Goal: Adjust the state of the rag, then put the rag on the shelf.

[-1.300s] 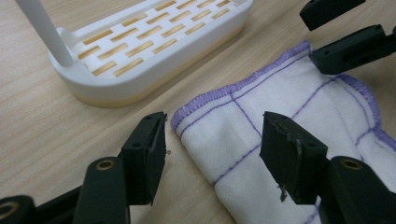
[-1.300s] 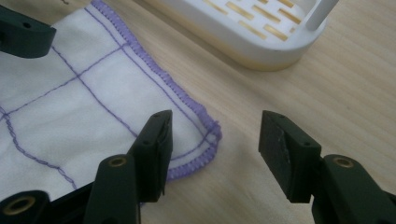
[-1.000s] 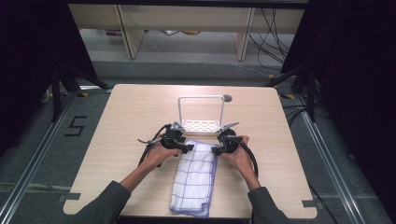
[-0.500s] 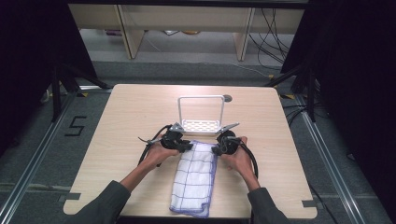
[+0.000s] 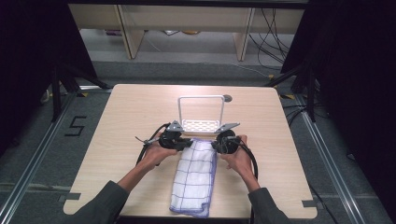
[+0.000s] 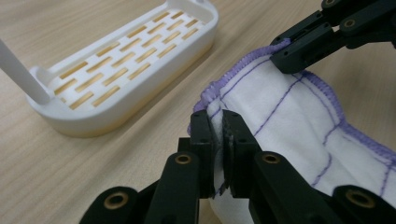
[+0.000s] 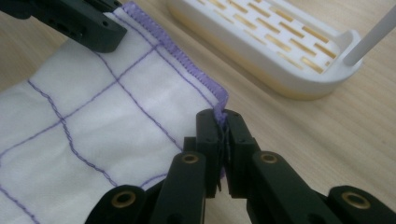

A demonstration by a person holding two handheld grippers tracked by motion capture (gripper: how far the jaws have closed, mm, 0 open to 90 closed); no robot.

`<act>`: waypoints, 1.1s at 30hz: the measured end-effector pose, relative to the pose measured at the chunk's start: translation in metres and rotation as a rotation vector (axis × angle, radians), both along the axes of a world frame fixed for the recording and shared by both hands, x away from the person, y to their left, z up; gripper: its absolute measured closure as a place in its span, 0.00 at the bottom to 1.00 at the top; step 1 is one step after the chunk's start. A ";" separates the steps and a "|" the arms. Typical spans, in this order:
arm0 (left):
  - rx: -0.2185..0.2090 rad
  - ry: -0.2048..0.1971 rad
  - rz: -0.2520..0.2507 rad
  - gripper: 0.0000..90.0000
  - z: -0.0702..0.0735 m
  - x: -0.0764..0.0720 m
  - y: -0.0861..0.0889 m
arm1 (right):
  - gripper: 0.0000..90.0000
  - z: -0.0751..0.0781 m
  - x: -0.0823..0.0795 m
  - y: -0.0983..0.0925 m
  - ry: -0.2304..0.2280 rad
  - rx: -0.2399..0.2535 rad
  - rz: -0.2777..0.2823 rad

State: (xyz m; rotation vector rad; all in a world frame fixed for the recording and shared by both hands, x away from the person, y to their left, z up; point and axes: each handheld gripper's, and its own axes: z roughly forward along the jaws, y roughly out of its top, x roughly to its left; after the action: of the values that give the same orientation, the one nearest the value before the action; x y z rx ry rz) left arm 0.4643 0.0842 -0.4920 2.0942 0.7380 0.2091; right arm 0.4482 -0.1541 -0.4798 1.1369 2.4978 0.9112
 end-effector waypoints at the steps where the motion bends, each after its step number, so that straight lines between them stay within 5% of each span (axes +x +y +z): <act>1: -0.008 0.002 -0.002 0.93 0.002 -0.001 0.000 | 0.97 0.001 -0.001 0.001 -0.002 0.011 -0.012; 11: -0.077 -0.019 0.004 0.93 0.024 -0.013 0.010 | 0.97 0.024 -0.010 0.004 -0.067 0.047 0.032; 33: -0.132 -0.070 0.005 0.93 0.059 -0.034 0.025 | 0.97 0.055 -0.023 0.008 -0.125 0.094 0.057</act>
State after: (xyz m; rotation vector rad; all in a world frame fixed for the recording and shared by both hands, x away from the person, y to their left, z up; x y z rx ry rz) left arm 0.4305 0.1092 -0.4329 1.9501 0.6971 0.2292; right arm 0.4248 -0.1464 -0.4246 1.0074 2.4199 1.0904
